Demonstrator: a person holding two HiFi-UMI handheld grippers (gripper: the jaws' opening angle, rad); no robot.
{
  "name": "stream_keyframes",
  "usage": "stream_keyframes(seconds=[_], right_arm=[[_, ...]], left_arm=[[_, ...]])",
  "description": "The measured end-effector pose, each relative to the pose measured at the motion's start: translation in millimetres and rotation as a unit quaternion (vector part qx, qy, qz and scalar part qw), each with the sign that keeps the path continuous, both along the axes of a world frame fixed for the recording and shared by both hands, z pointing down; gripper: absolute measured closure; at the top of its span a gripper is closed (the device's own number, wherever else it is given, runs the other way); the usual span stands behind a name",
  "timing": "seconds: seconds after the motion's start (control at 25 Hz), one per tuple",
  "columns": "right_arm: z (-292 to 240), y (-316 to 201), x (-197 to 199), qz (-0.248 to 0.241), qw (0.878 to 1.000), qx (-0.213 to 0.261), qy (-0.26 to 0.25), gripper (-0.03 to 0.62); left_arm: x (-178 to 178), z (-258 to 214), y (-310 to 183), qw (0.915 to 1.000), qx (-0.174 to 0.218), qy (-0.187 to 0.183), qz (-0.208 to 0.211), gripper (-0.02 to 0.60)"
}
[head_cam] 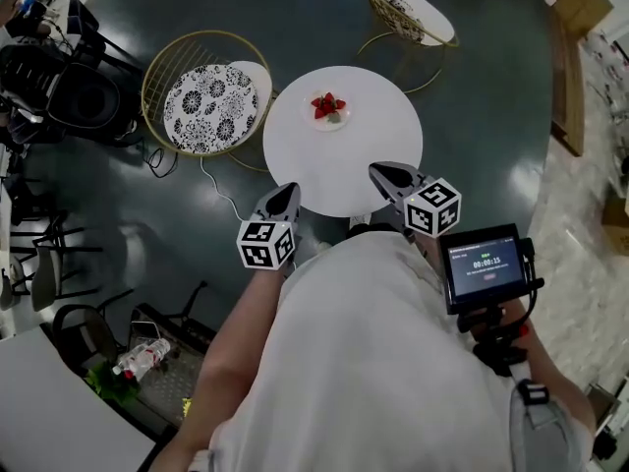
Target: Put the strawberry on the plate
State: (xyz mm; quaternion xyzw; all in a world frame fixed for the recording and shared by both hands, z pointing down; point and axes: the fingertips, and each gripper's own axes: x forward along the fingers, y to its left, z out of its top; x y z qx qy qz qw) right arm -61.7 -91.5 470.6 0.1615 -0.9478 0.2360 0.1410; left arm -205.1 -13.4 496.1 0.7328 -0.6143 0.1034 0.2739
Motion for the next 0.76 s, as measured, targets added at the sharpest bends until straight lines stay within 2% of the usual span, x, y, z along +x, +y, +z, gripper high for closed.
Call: stream_keyframes(seconds=[0.76], right_arm=[[2,1,-5,0.002,1.0,-0.006,0.001,0.586]], left_arm=[[13,-4,-7,0.9996,0.002,0.0,0.028,0.574]])
